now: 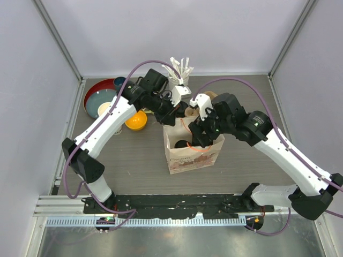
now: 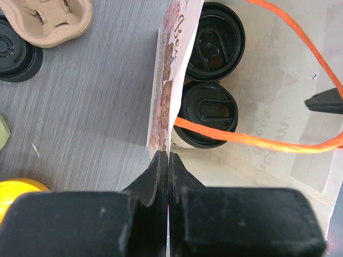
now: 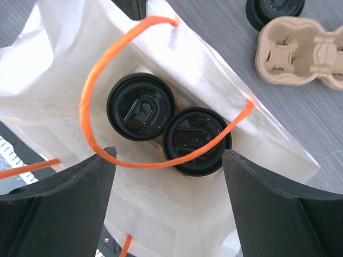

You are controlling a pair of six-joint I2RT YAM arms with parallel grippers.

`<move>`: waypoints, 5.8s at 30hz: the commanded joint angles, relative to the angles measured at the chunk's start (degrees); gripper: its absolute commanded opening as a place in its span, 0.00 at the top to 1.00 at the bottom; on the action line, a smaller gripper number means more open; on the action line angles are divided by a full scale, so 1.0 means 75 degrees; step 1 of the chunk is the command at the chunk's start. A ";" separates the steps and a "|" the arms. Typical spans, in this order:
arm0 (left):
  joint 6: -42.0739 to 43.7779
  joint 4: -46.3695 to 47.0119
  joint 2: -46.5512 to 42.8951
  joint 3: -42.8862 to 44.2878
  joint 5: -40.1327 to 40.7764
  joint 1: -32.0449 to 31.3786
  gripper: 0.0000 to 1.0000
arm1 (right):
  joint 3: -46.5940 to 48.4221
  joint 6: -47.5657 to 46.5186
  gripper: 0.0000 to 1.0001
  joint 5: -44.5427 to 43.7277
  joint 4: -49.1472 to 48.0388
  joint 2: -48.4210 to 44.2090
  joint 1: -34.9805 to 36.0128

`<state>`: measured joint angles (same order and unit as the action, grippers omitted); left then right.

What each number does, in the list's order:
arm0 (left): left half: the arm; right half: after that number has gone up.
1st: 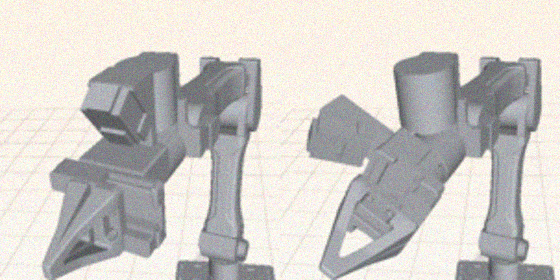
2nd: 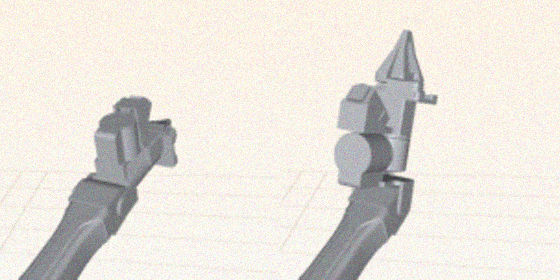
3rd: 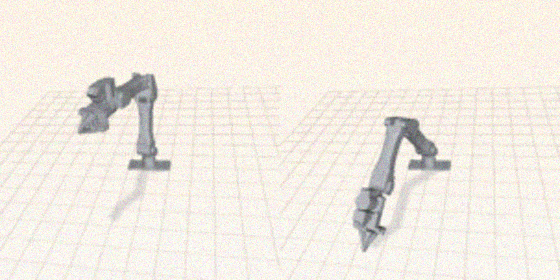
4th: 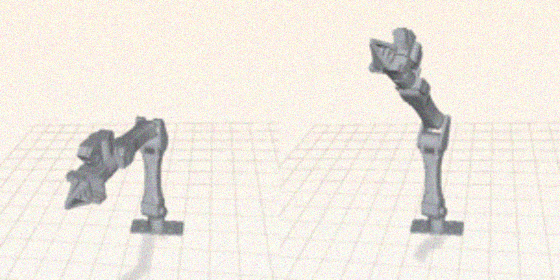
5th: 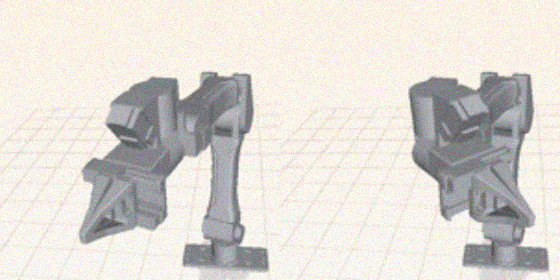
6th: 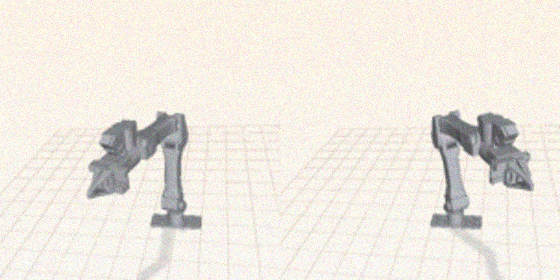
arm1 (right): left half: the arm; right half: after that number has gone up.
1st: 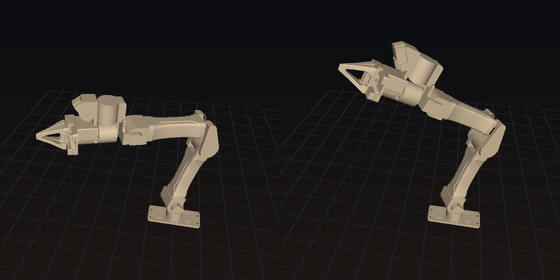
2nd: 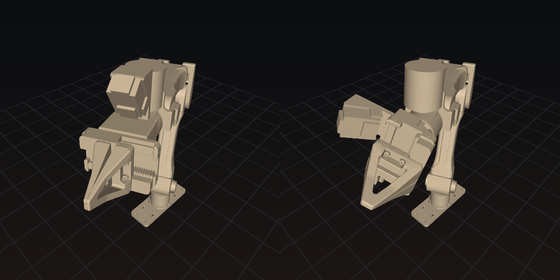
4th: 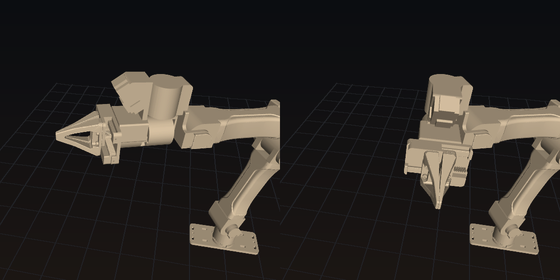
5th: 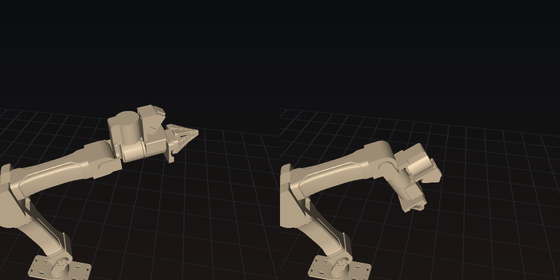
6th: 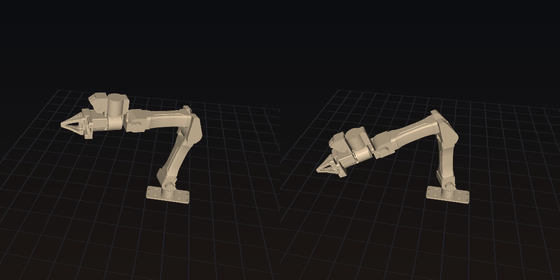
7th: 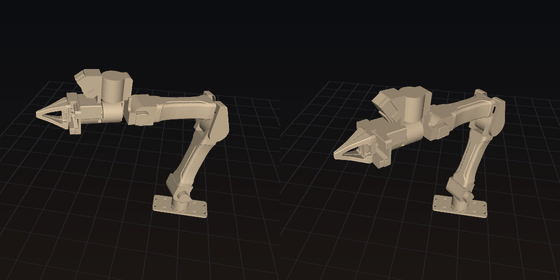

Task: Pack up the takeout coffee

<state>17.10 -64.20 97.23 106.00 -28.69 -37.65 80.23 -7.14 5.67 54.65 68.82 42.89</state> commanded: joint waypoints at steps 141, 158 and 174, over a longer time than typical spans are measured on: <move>-0.0991 0.0838 -0.3683 -0.2895 -0.1472 0.6321 0.23 | 0.7515 0.0975 0.99 -0.0229 -0.6794 0.8955 -0.2297; -0.0968 0.0791 -0.3870 -0.2918 -0.1554 0.6332 0.23 | 0.6038 0.0471 0.99 -0.0194 -0.7111 0.6997 -0.2286; -0.1026 0.0908 -0.4023 -0.3116 -0.1577 0.6332 0.23 | 0.5185 0.0285 0.99 0.0427 -0.6889 0.4095 -0.1876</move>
<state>9.41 -58.94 68.55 82.74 -38.87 9.50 121.64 -2.92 6.44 5.37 112.60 26.17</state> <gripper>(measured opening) 0.775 0.056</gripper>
